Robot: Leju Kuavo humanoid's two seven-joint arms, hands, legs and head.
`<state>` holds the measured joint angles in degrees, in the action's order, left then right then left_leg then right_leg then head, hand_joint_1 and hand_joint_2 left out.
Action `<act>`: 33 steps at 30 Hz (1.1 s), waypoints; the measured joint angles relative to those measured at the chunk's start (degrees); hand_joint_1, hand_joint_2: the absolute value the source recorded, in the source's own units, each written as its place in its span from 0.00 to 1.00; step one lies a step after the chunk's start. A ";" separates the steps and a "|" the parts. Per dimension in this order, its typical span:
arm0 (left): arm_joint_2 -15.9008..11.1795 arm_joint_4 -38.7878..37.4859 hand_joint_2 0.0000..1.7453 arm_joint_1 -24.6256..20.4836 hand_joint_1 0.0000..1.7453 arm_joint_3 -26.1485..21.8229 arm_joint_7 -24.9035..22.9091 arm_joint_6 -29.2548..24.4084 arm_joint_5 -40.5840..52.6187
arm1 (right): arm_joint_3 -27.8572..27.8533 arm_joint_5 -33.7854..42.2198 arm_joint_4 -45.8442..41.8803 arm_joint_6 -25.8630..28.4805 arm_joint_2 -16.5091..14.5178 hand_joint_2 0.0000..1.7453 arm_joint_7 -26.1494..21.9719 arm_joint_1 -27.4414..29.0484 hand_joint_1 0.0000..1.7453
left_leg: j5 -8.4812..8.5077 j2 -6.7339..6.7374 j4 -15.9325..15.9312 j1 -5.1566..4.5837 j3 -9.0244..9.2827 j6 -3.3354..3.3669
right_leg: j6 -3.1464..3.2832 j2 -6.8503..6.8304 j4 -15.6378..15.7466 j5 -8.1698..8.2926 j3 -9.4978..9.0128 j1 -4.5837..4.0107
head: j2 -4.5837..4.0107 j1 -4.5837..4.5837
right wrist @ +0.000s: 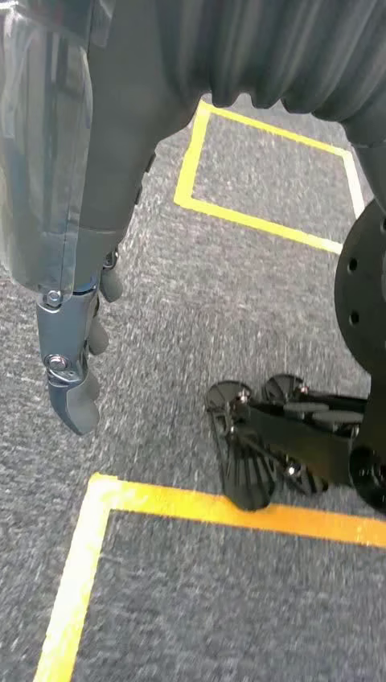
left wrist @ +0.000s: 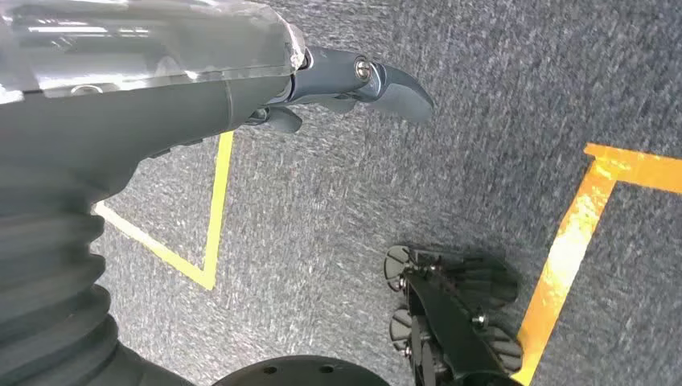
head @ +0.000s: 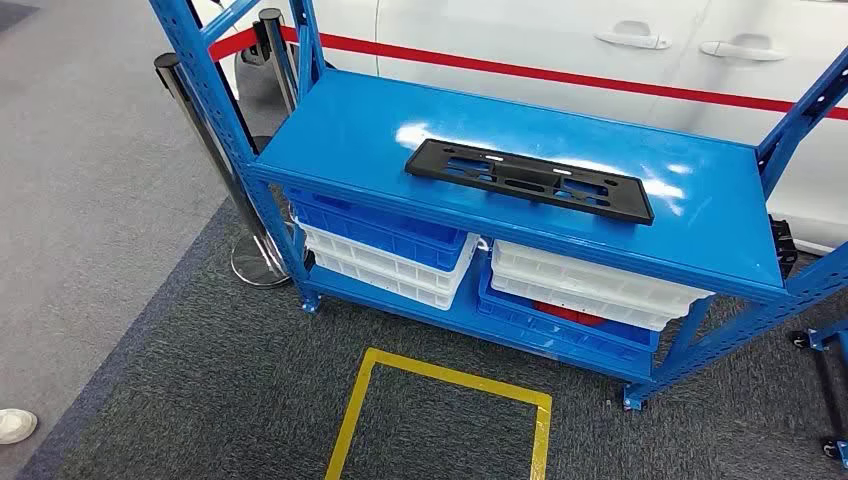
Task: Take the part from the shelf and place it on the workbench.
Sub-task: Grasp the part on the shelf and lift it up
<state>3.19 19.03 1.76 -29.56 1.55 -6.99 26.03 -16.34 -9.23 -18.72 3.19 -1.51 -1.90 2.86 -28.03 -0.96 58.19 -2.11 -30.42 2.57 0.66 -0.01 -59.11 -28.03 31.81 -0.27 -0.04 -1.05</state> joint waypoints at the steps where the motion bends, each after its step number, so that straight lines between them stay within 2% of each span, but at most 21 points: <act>1: 0.10 -0.14 1.00 -0.15 0.00 -0.67 0.06 -0.18 0.59 | -0.45 -0.19 0.11 0.03 -0.06 1.00 -0.20 -0.14 0.00 | 0.00 0.00 0.00 0.00 0.00 0.00 | 0.00 0.00 0.00 0.00 0.00 0.00 | 0.00 0.00; 9: 1.42 -2.01 1.00 -2.52 0.00 -11.14 1.27 -2.93 9.73 | -7.59 -2.46 1.78 0.83 -0.90 1.00 -3.45 -2.51 0.00 | 0.00 0.00 0.07 -0.05 0.00 0.06 | -0.07 0.00 0.05 0.05 0.00 0.07 | 0.00 0.00; 12: 1.76 -2.63 1.00 -3.46 0.00 -15.24 1.83 -4.05 13.34 | -10.43 -3.30 2.37 0.92 -1.32 1.00 -4.94 -3.60 0.00 | 0.21 0.01 -0.19 -0.25 0.06 0.65 | -0.65 -0.02 0.50 0.40 -0.12 0.26 | 0.00 -0.02; 14: 2.15 -3.06 0.50 -4.09 0.00 -17.91 2.19 -4.80 15.84 | -12.39 -3.88 2.70 1.03 -1.50 1.00 -5.99 -4.37 0.00 | 0.97 0.16 -1.59 0.05 0.71 1.13 | -1.01 0.00 0.12 0.00 -0.11 0.25 | 0.00 0.01; 16: 2.58 -3.54 0.00 -4.72 0.00 -20.38 2.59 -5.50 18.23 | -14.25 -4.42 3.05 1.20 -1.59 1.00 -6.95 -5.11 0.00 | 1.55 0.37 -2.65 0.38 1.21 1.40 | -1.30 0.03 -3.83 -2.44 1.73 0.36 | 0.00 0.04; 17: 2.74 -3.79 0.00 -5.01 0.00 -21.58 2.77 -5.83 19.34 | -15.14 -4.66 3.27 1.38 -1.64 1.00 -7.37 -5.44 0.00 | 1.60 0.42 -2.75 0.42 1.22 1.45 | -1.49 0.04 -7.27 -4.16 3.52 0.52 | 0.00 0.03; 18: 2.90 -4.06 0.00 -5.28 0.00 -22.89 2.94 -6.18 20.56 | -16.10 -4.95 3.51 1.62 -1.69 0.75 -7.76 -5.74 0.00 | 1.58 0.46 -2.72 0.46 1.20 1.44 | -1.71 0.02 -10.83 -5.52 5.40 0.73 | 0.00 0.03; 19: 3.07 -4.35 0.00 -5.54 0.00 -24.17 3.08 -6.56 21.79 | -17.06 -5.26 3.75 1.92 -1.72 0.50 -8.19 -6.00 0.00 | 1.51 0.48 -2.66 0.49 1.21 1.36 | -1.95 0.01 -13.27 -5.98 6.76 0.98 | 0.00 0.02; 20: 3.24 -4.63 0.00 -5.76 0.00 -25.47 3.25 -6.92 23.06 | -17.99 -5.58 3.95 2.27 -1.74 0.25 -8.60 -6.24 0.00 | 1.40 0.47 -2.54 0.56 1.24 1.21 | -2.18 0.00 -13.75 -5.30 7.20 1.21 | 0.00 0.02; 21: 3.41 -4.90 0.00 -5.99 0.00 -26.77 3.45 -7.26 24.32 | -18.88 -5.95 4.12 2.59 -1.76 0.00 -9.02 -6.51 0.00 | 1.21 0.45 -2.32 0.66 1.29 0.99 | -2.39 -0.02 -12.08 -3.61 6.58 1.43 | 0.00 0.02; 22: 3.59 -5.14 0.00 -6.20 0.00 -27.97 3.65 -7.57 25.46 | -19.66 -6.31 4.25 2.90 -1.78 0.00 -9.49 -6.82 0.00 | 0.94 0.43 -1.99 0.79 1.33 0.72 | -2.57 -0.04 -8.68 -1.38 5.07 1.63 | 0.00 0.02; 23: 3.72 -5.36 0.00 -6.42 0.00 -29.16 3.87 -7.85 26.64 | -20.43 -6.73 4.38 3.24 -1.81 0.00 -10.05 -7.18 0.00 | 0.57 0.43 -1.54 0.82 1.18 0.34 | -2.62 -0.02 -5.16 0.14 3.46 1.72 | 0.00 0.04; 24: 3.84 -5.56 0.00 -6.67 0.00 -30.29 4.08 -8.10 27.80 | -21.11 -7.23 4.50 3.59 -1.87 0.00 -10.80 -7.59 0.00 | 0.16 0.43 -1.03 0.82 0.97 -0.06 | -2.44 0.06 -2.39 1.15 2.24 1.74 | 0.00 0.02; 25: 3.95 -5.73 0.00 -6.92 0.00 -31.34 4.29 -8.29 28.95 | -21.72 -7.76 4.62 3.94 -1.93 0.00 -11.74 -7.96 0.00 | -0.14 0.45 -0.63 0.78 0.76 -0.44 | -2.17 0.15 -0.81 1.47 1.58 1.67 | 0.00 0.01; 28: 4.11 -6.09 0.00 -7.47 0.00 -33.40 4.68 -8.45 31.53 | -22.86 -8.98 4.82 4.69 -2.20 0.00 -15.76 -8.80 0.00 | -0.48 0.46 -0.31 0.87 0.59 -1.37 | -1.10 0.29 -0.30 1.27 1.52 1.36 | 0.00 0.02; 30: 4.15 -6.22 0.00 -7.69 0.00 -34.10 4.60 -8.39 32.50 | -23.13 -9.40 4.84 4.48 -2.49 0.00 -19.25 -9.59 0.00 | -1.73 0.51 1.33 1.08 0.04 -2.16 | -0.46 0.23 -0.08 1.37 1.46 1.56 | 0.00 -0.05; 31: 4.17 -6.28 0.00 -7.81 0.00 -34.35 4.43 -8.34 32.91 | -23.20 -9.56 4.84 4.12 -2.62 0.00 -21.30 -10.14 0.00 | -3.18 0.54 3.74 1.27 -1.00 -2.59 | -0.21 0.19 0.02 1.42 1.44 1.69 | 0.00 -0.10; 33: 4.25 -6.44 0.00 -8.02 0.00 -34.60 3.97 -8.29 33.68 | -23.28 -9.75 4.78 3.12 -2.79 0.00 -25.41 -11.36 0.00 | -6.61 0.58 11.04 1.81 -4.52 -3.30 | 0.02 0.14 0.02 1.38 1.45 1.70 | 0.00 -0.17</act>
<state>7.44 12.59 -6.25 -64.17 5.52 -15.28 59.72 -39.63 -18.98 -13.94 6.32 -4.29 -27.31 -8.51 -34.64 -0.38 69.22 -0.30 -34.94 -0.73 0.68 0.13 -59.08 -26.65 33.26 1.43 -0.04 -1.22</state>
